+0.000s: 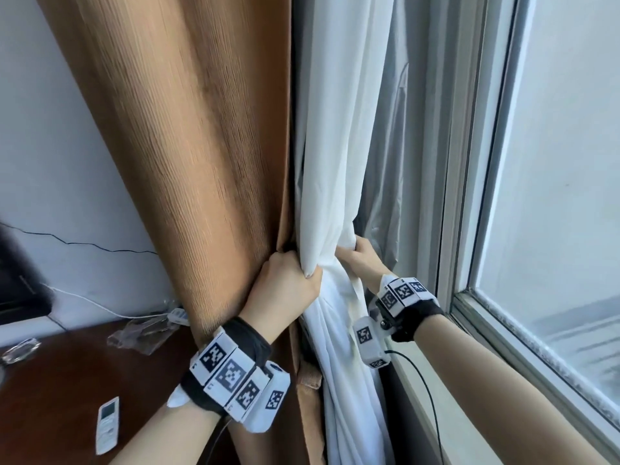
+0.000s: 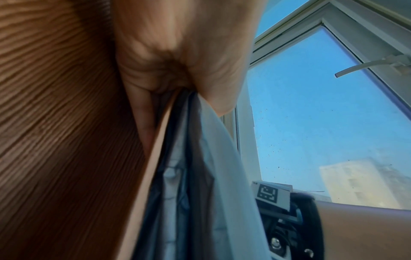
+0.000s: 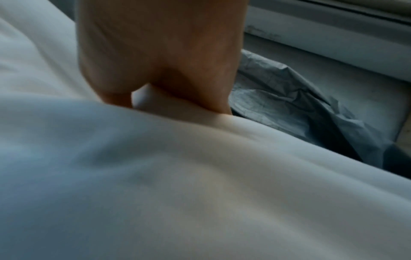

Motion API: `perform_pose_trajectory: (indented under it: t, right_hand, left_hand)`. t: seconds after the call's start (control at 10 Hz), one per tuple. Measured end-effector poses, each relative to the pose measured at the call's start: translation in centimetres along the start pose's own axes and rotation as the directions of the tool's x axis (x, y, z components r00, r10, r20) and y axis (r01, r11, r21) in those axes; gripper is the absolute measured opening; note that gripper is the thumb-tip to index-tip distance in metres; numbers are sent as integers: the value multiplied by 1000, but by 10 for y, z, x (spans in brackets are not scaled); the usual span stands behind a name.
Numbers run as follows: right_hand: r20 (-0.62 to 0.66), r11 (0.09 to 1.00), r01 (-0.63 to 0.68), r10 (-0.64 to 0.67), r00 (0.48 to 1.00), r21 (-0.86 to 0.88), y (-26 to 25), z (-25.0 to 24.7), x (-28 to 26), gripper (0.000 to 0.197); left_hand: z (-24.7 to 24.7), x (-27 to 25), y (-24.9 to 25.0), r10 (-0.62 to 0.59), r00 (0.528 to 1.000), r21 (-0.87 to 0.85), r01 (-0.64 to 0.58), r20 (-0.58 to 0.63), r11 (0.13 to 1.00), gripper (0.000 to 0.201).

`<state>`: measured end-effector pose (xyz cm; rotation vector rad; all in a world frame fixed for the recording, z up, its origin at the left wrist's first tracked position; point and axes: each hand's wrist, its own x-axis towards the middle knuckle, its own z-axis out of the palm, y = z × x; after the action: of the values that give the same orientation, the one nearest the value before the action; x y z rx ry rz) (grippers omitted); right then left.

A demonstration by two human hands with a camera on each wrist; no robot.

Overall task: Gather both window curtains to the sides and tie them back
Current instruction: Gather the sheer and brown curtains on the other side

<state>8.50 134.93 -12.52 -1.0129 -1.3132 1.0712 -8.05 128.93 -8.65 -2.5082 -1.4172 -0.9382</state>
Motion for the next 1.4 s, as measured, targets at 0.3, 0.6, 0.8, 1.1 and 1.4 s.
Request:
perform_pose_trajectory:
  t: [0.3,0.6,0.8,1.1,1.4]
  right_hand:
    - [-391,882,15,-224,893,-471,18,-22,-6,42]
    - [-282,664,216,-558,780,-716,8,3,-88,37]
    - [-36,587,331,-524,851,-739,12,33,-97,35]
    - [125,514,243,-253,959,-822,5,40,-83,56]
    - [274,830,279,-159,948,-483,19,10,-76,49]
  left_hand:
    - [2,5,10,-308,952,-96,306,1,947,22]
    - [0,13,22,-368,929,-109,362,-46,926,22]
    - [3,16,20,-329,943,-319,327,48,890,14]
    - [10,5,7,-295,953,-269,304,73,914,83]
    - [-2,15,-20,37,999,116,-42,37,992,24]
